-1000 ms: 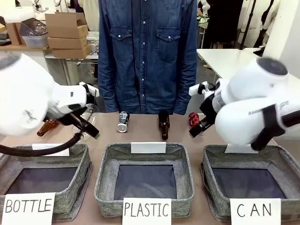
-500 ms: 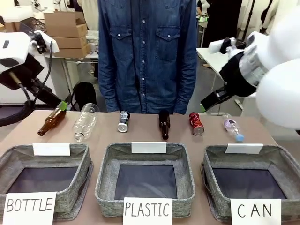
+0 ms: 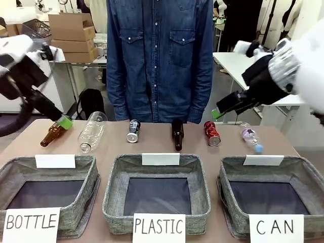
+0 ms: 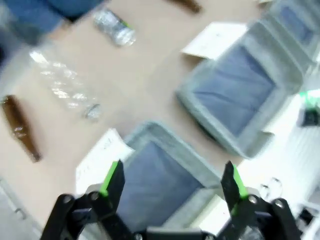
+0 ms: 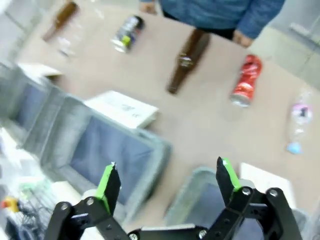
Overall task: Sort the can waste into the basket.
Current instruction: Pick up the can waste from the table and place it in the right Fabric basket.
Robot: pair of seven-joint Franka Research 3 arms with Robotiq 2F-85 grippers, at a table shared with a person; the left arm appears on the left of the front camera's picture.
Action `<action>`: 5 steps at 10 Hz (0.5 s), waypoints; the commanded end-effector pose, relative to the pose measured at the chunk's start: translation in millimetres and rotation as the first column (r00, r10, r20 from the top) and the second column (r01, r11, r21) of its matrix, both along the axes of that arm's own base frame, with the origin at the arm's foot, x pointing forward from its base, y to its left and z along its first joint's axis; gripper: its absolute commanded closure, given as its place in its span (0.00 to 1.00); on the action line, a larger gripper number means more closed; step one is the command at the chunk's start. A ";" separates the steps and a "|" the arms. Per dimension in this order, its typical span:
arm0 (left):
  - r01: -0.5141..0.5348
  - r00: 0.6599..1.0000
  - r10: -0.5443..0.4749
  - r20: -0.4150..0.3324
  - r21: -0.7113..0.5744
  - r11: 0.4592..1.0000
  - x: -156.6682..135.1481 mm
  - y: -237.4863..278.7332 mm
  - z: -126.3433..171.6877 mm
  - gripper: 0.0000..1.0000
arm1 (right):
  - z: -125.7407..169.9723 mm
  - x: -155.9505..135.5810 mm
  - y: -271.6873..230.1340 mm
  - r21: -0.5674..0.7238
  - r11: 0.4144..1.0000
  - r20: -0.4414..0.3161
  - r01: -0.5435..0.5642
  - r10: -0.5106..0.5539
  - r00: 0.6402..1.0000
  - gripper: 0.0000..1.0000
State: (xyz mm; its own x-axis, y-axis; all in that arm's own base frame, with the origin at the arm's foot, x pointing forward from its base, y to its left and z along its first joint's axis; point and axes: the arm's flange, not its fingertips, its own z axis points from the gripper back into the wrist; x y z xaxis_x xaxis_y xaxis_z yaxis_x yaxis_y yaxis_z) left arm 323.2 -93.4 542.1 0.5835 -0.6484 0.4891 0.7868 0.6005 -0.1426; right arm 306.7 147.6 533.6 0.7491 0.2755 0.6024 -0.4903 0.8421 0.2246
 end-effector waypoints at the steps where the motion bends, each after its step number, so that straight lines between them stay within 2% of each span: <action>1: 0.082 0.970 -0.109 -0.219 -0.127 0.989 22.7 41.4 13.7 0.00 | -2.3 -6.2 -44.5 0.449 0.889 -0.255 0.089 0.032 0.967 0.00; 2: 0.098 0.955 -0.186 -0.230 -0.346 0.933 29.6 76.3 13.7 0.00 | -6.6 -9.6 -71.7 0.587 0.798 -0.295 0.134 0.057 0.954 0.00; 3: 0.099 0.942 -0.266 -0.206 -0.587 0.804 33.3 107.0 12.4 0.00 | -12.3 -11.8 -95.2 0.678 0.714 -0.309 0.178 0.057 0.949 0.00; 4: 0.024 0.945 -0.257 -0.205 -0.737 0.676 36.5 128.1 8.6 0.00 | -19.7 -13.5 -116.4 0.730 0.649 -0.317 0.213 0.045 0.947 0.00; 5: -0.048 0.942 -0.261 -0.210 -0.856 0.515 41.6 148.3 3.2 0.00 | -27.3 -15.9 -135.9 0.773 0.587 -0.315 0.241 0.026 0.949 0.00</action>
